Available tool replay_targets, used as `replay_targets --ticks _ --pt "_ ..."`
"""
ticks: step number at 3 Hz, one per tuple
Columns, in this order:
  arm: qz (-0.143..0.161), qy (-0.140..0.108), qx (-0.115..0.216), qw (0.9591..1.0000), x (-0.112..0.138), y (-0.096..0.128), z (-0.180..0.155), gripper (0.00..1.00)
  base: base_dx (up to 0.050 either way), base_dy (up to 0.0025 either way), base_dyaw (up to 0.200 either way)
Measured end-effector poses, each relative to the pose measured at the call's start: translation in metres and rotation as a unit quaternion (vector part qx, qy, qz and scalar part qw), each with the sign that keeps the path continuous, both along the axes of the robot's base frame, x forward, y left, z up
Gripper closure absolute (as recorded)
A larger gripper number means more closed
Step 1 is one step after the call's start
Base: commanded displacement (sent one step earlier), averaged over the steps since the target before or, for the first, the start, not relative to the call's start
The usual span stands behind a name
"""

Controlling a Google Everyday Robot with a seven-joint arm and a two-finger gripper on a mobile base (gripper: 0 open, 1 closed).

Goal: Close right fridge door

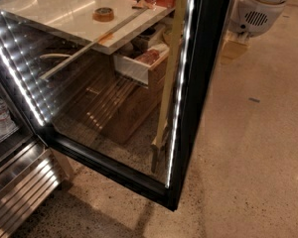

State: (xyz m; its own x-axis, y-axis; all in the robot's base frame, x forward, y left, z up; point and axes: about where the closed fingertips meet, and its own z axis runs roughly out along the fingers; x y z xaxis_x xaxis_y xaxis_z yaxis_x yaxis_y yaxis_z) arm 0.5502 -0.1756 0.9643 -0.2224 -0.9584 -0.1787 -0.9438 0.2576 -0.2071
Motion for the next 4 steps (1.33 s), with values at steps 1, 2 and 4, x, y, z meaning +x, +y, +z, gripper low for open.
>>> replay_targets --ticks 1,2,4 --pt "0.000 0.000 0.000 1.0000 0.0000 0.0000 0.0000 1.00 0.000 -0.00002 0.200" --pt "0.000 0.000 0.000 1.0000 0.0000 0.0000 0.0000 1.00 0.000 -0.00002 0.186" --pt "0.000 0.000 0.000 1.0000 0.0000 0.0000 0.0000 1.00 -0.032 -0.00253 0.153"
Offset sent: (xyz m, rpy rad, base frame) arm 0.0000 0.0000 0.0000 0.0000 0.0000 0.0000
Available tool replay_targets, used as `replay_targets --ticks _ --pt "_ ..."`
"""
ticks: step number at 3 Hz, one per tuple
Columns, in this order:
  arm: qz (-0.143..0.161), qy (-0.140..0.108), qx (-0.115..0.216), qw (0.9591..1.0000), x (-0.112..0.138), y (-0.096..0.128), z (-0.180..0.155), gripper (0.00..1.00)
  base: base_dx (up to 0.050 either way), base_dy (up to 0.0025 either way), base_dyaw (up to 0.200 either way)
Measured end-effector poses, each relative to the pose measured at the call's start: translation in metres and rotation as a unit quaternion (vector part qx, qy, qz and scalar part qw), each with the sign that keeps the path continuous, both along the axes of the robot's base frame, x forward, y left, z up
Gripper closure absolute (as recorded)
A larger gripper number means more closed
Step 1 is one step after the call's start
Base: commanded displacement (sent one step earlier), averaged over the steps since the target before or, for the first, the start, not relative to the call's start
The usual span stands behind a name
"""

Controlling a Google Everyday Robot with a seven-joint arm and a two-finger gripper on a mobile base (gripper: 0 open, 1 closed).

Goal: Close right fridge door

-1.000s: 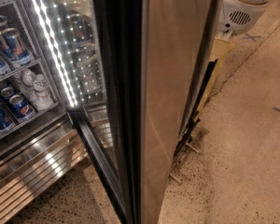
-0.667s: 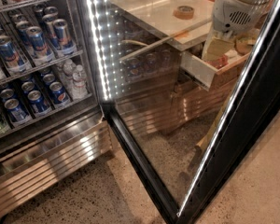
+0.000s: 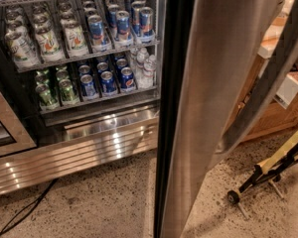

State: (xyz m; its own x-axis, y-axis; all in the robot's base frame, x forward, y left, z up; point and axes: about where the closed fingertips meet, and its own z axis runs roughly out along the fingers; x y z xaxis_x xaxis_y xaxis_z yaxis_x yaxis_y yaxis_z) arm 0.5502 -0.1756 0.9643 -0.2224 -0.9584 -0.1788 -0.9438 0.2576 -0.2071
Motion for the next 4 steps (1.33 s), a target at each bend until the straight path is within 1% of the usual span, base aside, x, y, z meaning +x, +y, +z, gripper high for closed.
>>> replay_targets --ticks 2,3,4 --pt "0.000 0.000 0.000 1.0000 0.0000 0.0000 0.0000 1.00 -0.030 -0.00236 0.161" --pt "0.000 0.000 0.000 1.0000 0.0000 0.0000 0.0000 1.00 0.034 0.00239 0.146" --pt "0.000 0.000 0.000 1.0000 0.0000 0.0000 0.0000 1.00 0.043 0.00218 0.102"
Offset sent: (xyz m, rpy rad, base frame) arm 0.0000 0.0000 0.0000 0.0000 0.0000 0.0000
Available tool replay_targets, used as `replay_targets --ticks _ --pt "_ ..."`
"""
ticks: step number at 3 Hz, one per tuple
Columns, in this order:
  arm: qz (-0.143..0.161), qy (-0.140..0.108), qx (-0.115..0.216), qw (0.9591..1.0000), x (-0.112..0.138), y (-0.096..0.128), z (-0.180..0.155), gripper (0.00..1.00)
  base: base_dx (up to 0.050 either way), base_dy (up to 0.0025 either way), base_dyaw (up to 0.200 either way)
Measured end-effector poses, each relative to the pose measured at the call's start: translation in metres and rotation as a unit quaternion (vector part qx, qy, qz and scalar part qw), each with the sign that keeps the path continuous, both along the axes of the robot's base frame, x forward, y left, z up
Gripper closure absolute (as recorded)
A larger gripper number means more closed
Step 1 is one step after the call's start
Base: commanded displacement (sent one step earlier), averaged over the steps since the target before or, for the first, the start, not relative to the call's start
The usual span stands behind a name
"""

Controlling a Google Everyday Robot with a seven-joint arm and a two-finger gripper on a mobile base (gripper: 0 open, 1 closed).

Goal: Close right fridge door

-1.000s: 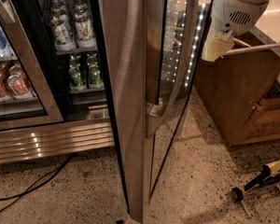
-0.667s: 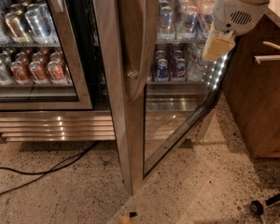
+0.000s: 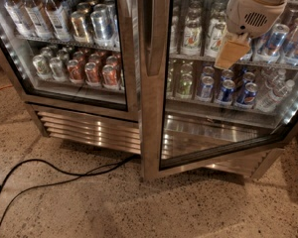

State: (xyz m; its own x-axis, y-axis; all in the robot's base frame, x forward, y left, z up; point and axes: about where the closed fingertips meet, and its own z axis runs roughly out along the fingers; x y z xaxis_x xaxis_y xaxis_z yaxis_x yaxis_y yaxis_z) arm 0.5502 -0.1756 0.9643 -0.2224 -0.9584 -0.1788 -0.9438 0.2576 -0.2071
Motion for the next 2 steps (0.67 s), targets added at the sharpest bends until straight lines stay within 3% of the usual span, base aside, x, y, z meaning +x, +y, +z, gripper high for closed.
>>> replay_targets --ticks 2 --pt "0.000 0.000 0.000 1.0000 0.0000 0.0000 0.0000 1.00 0.050 -0.00001 0.000"
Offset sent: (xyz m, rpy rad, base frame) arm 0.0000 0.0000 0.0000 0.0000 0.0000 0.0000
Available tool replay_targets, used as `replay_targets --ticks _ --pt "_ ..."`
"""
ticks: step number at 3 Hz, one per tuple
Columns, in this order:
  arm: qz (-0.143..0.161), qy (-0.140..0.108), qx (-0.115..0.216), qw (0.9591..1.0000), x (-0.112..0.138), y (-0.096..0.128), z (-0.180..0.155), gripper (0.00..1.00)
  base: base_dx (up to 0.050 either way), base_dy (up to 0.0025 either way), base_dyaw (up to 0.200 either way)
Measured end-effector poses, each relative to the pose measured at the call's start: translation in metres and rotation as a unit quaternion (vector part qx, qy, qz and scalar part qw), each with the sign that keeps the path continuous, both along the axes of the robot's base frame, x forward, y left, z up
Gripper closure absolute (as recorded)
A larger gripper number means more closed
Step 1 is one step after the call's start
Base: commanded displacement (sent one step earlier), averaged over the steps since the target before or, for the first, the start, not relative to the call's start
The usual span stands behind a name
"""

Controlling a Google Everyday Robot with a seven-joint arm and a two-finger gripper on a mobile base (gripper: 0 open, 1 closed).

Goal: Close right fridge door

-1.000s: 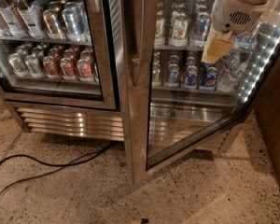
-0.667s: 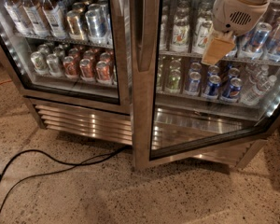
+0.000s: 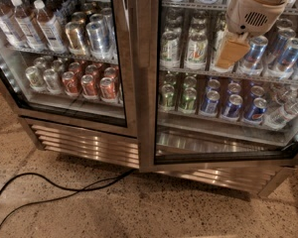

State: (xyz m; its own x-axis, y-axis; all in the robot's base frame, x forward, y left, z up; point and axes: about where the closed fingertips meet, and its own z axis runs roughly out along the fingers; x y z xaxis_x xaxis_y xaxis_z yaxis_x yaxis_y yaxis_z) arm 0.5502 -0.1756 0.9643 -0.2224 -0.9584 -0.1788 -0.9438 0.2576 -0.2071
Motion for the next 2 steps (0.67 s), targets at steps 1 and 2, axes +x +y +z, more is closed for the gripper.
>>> replay_targets --ticks 1,2 --pt "0.000 0.000 0.000 1.0000 0.0000 0.0000 0.0000 1.00 0.050 -0.00004 0.001" --pt "0.000 0.000 0.000 1.0000 0.0000 0.0000 0.0000 1.00 0.049 0.00000 0.000"
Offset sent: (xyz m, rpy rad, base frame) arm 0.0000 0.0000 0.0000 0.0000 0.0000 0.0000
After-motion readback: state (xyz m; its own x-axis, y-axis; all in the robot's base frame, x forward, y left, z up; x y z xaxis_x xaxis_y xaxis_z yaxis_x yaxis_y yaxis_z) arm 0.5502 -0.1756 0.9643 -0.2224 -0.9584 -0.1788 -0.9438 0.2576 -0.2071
